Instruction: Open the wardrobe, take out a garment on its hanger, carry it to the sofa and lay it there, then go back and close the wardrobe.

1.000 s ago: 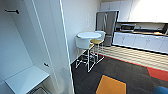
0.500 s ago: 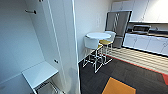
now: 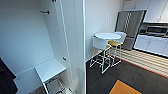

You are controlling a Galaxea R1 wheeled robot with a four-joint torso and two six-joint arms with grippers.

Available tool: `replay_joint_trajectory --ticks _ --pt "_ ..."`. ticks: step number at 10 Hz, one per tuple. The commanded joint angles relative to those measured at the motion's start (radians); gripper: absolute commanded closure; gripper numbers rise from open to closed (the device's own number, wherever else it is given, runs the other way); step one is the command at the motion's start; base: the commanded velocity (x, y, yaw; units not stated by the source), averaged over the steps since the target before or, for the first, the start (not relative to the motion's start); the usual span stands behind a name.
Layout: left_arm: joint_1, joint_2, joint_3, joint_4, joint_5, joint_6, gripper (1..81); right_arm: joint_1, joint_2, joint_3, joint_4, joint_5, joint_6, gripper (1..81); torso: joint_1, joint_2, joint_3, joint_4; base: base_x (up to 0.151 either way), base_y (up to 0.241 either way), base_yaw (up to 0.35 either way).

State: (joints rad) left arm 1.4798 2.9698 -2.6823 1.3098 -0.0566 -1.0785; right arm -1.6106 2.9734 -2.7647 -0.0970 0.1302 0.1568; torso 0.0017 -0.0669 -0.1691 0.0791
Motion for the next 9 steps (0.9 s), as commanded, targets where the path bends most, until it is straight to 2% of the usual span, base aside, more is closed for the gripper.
replay_joint_trajectory --ticks 1,9 --pt "-0.035 -0.006 0.001 0.011 0.040 -0.001 1.0 0.036 -0.003 -0.001 0.014 -0.049 0.001 1.0 0.000 0.000 0.000 0.000 0.000 0.000 0.241" --pt "-0.035 0.000 0.001 0.013 0.041 -0.001 1.0 0.037 0.014 0.002 0.011 -0.049 0.001 1.0 0.000 0.000 0.000 0.000 0.000 0.000 0.241"
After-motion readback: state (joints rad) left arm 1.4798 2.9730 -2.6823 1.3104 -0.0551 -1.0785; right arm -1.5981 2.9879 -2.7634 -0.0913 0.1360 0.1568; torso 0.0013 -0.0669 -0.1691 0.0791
